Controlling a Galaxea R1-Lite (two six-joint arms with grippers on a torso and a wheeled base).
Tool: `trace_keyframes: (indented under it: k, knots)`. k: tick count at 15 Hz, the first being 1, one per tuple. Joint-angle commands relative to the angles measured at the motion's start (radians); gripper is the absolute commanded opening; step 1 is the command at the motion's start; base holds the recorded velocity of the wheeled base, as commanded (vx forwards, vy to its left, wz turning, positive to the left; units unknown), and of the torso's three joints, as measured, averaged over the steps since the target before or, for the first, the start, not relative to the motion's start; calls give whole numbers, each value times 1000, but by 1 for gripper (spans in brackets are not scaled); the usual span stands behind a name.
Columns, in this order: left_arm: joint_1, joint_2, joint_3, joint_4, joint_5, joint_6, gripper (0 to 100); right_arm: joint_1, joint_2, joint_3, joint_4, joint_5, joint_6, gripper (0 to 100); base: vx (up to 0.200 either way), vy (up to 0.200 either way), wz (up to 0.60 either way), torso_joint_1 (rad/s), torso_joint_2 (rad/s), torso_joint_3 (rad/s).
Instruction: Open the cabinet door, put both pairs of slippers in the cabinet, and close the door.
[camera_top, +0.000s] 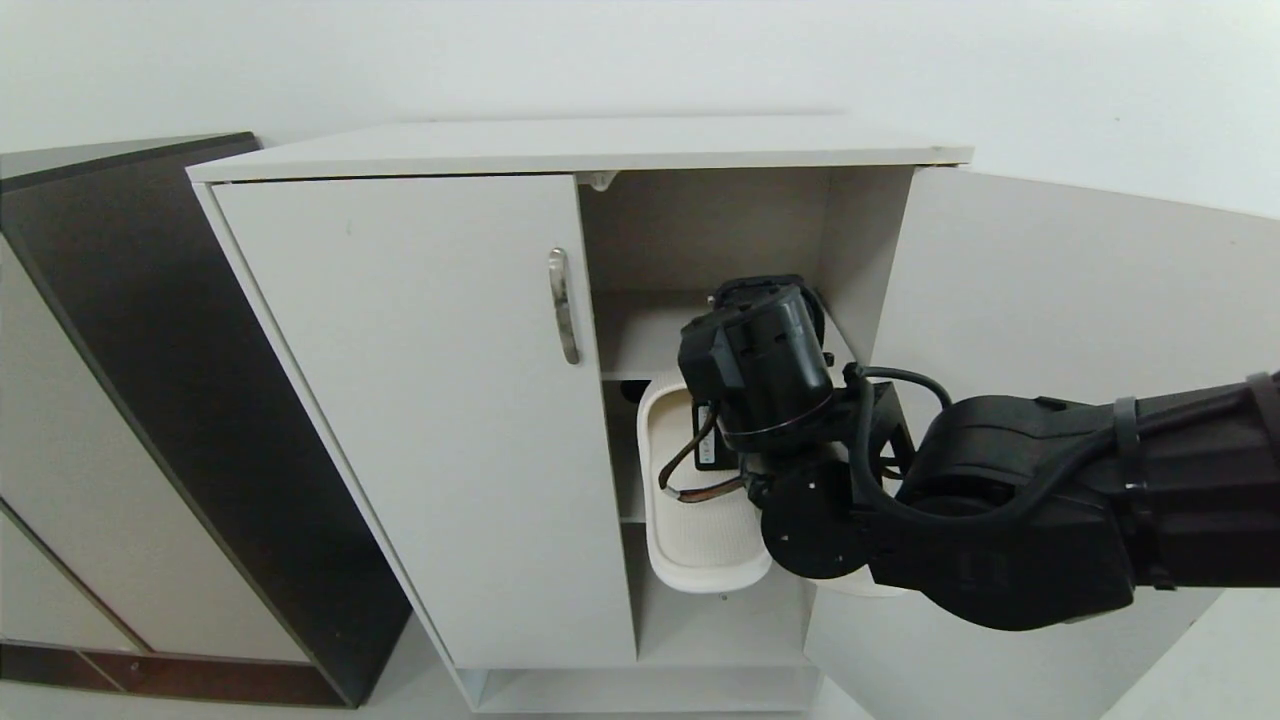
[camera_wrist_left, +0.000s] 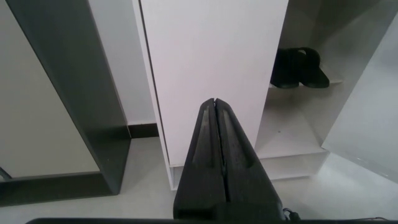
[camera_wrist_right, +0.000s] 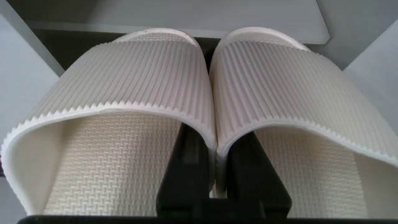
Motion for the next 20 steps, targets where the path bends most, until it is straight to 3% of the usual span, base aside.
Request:
trace_keyframes:
  k: [1, 5, 15, 20]
  knots:
    - [0, 0, 0, 0, 0, 0, 0, 1, 2, -3, -11, 0, -9, 0, 0, 0, 0, 0, 0, 0]
    - [0, 0, 0, 0, 0, 0, 0, -1, 4, -3, -47, 0, -53, 0, 0, 0, 0, 0, 0, 0]
    - [0, 0, 0, 0, 0, 1, 0, -34, 24, -3, -74, 0, -64, 0, 200, 0, 0, 1, 3, 5]
    - [0, 0, 0, 0, 0, 1, 0, -42, 47, 3, -140, 1, -97, 0, 0, 0, 0, 0, 0, 0]
